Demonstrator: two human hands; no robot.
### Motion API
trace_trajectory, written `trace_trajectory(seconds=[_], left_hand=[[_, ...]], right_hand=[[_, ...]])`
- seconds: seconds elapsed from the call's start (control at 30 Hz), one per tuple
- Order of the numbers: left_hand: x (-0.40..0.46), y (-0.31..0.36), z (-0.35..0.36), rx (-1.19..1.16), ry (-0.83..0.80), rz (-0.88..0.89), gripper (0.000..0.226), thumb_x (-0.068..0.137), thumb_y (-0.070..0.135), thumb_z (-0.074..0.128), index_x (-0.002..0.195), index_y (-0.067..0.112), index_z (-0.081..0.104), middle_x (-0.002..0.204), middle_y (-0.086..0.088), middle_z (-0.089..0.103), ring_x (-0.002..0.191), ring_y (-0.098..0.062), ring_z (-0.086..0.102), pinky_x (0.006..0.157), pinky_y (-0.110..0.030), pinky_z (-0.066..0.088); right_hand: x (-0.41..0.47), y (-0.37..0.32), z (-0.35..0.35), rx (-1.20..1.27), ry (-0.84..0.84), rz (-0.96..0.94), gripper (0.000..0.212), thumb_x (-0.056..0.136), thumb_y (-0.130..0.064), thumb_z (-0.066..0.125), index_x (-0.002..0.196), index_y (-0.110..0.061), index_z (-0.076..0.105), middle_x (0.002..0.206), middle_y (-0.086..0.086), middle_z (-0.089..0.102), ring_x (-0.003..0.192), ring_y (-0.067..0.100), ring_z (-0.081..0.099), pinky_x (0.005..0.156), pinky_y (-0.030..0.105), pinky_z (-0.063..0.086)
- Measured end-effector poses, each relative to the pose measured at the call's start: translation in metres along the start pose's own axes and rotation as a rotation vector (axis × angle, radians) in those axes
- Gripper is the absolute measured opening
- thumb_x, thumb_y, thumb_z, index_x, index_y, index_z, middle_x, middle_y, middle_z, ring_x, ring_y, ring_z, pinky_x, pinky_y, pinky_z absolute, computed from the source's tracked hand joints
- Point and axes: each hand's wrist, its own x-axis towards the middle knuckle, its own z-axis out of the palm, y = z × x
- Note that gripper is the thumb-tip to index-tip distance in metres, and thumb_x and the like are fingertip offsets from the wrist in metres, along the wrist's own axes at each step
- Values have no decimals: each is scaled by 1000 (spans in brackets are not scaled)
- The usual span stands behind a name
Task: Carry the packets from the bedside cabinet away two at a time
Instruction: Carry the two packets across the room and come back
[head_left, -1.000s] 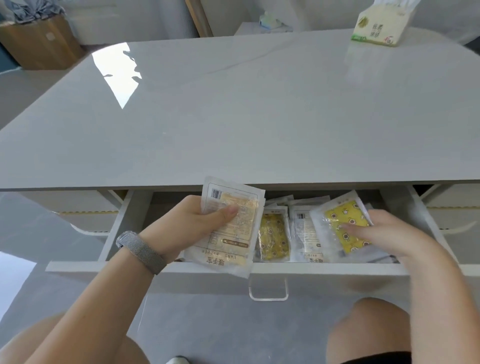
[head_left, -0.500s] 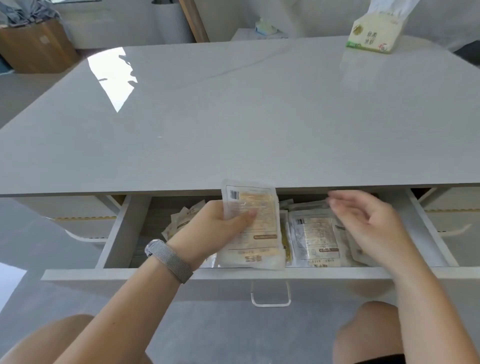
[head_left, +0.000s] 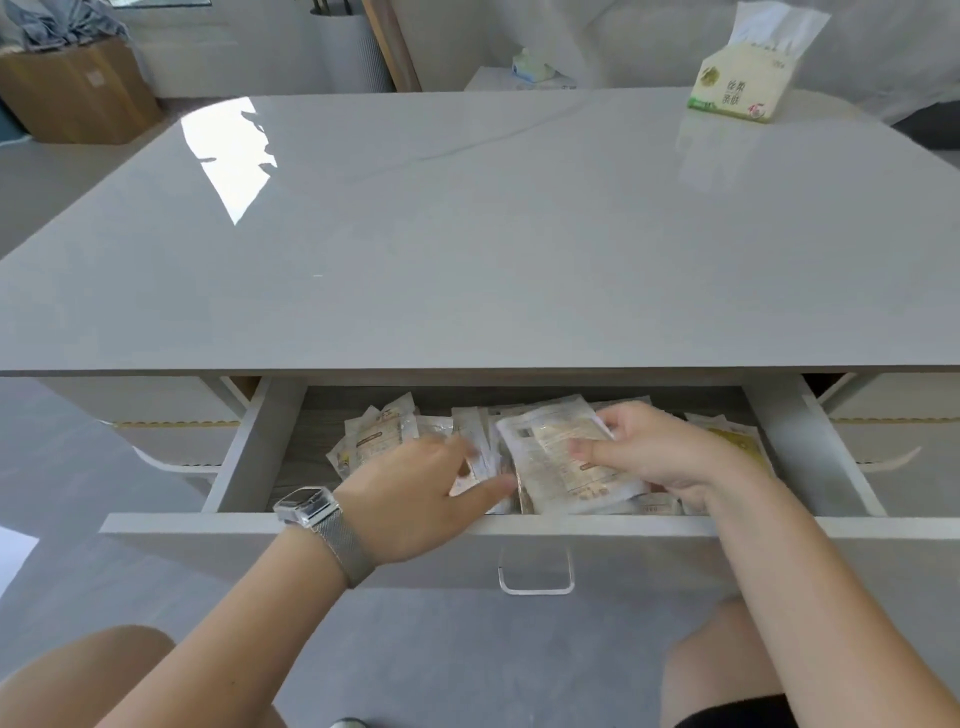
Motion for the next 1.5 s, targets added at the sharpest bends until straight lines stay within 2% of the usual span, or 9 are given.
trace_trajectory(seconds=[0.13,0.3,0.5,0.63,0.73,0.87,0.97,1.2,1.5], left_hand=[[-6,-2,6,178,-103,40,71,67,91,36,96,33,66,92,15,65,84,-4,60,76,-32,53],[-3,-5,12,530,32,179,61,82,80,37,98,27,64,94,7,64,85,-15,60,62,-28,37],[2,-13,16,395,376,304,75,65,87,52,118,34,56,105,16,62,97,-12,63,64,-29,49],[13,-18,20,425,565,257,110,53,90,55,139,22,45,135,1,53,132,-27,46,103,-49,44],[19,-18,15,438,584,93,130,47,94,49,147,13,33,150,-6,40,143,-29,31,114,-54,29],[32,-25,6,381,558,-51,133,45,97,37,147,11,35,151,-6,39,142,-27,33,118,-55,15],[45,-27,4,366,702,-13,109,46,84,60,126,10,55,126,-7,58,116,-31,54,109,-50,36],[67,-23,8,405,1000,-65,43,58,29,90,83,10,60,77,-4,58,67,-29,54,67,-36,49],[78,-15,5,568,1074,-207,38,48,3,83,74,15,58,65,2,47,58,-21,41,49,-27,17]], right_hand=[[8,-1,1,-449,211,91,49,96,-38,56,127,-2,48,102,7,57,87,20,56,62,30,43],[-7,5,3,-698,324,67,56,92,-45,57,136,-13,44,125,4,59,108,23,59,85,35,51],[-64,25,5,-510,591,-615,86,74,-79,51,145,-33,35,145,-18,36,141,6,25,114,38,24],[-40,38,0,-796,574,-478,135,50,-102,34,155,-25,1,163,0,6,151,21,-2,119,55,2],[-20,38,-5,-891,595,-390,144,46,-106,22,155,-16,-4,162,2,11,150,17,1,119,55,3],[-6,38,-4,-849,799,-494,124,54,-98,36,143,-12,41,140,3,47,136,25,36,118,56,13],[7,40,1,-783,1028,-589,100,59,-87,49,124,-11,59,119,6,60,116,31,51,111,54,27],[55,45,15,-635,1469,-695,55,72,-56,78,100,-13,60,101,2,50,97,32,52,103,53,33],[75,51,19,-485,1579,-761,48,73,-43,84,100,-16,56,102,1,49,99,32,55,111,43,25]])
